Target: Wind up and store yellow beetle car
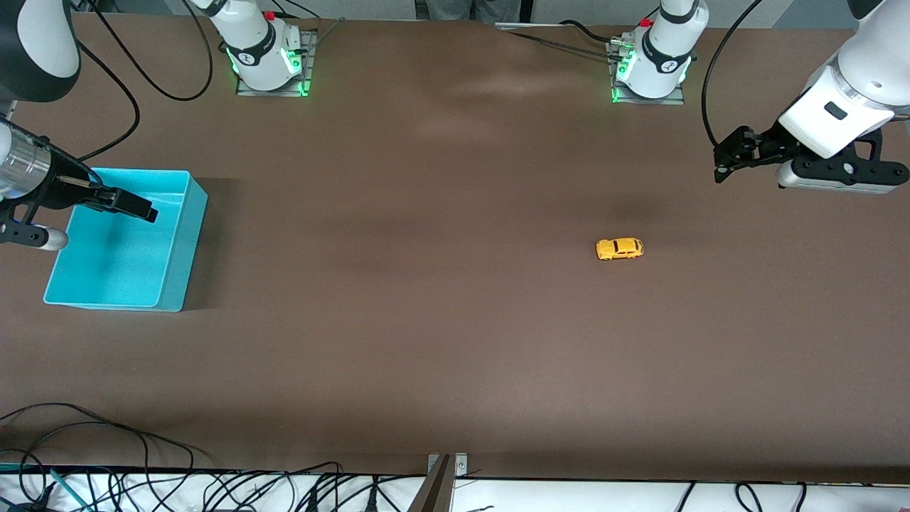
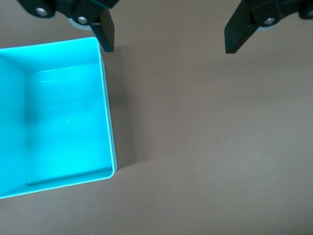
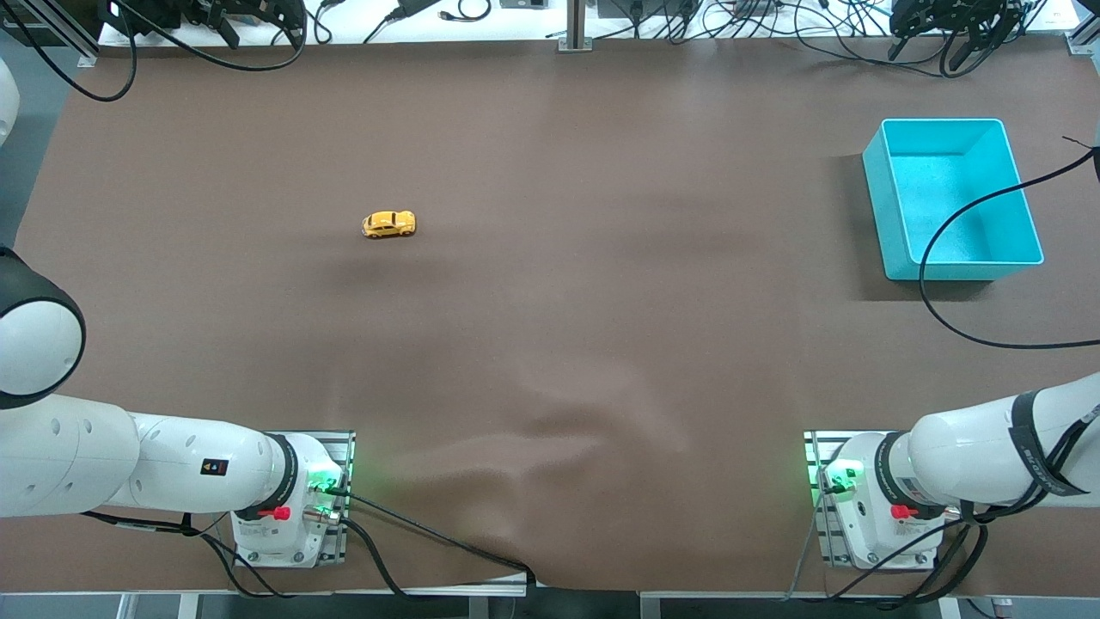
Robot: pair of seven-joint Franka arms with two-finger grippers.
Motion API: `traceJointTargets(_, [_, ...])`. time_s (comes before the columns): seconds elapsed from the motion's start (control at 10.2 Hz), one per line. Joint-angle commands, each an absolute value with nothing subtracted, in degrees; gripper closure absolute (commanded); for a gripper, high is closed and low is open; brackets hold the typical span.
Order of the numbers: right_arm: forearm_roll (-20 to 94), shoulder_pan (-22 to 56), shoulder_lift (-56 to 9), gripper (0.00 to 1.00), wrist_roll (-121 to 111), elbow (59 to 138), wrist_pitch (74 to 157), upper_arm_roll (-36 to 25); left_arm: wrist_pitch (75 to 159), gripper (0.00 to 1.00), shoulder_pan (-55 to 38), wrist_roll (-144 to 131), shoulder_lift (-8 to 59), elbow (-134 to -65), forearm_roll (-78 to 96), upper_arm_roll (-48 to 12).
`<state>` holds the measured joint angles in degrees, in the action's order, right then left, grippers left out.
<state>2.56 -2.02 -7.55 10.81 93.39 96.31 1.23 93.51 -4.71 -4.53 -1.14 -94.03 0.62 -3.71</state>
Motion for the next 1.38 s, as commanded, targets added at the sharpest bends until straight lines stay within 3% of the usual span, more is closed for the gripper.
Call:
traceJointTargets(0.0, [2.72, -2.2, -7.73, 0.0, 10.2, 92.37, 95.62, 1.23, 91.58, 0.0, -4.57, -5.36, -0.79, -92.37, -0.79, -4.13])
traceJointTargets(1.28, [2.72, -2.29, -7.73, 0.0, 9.93, 92.37, 95.54, 1.23, 91.58, 0.0, -4.66, -4.48, -0.18, -92.37, -0.7, -3.95])
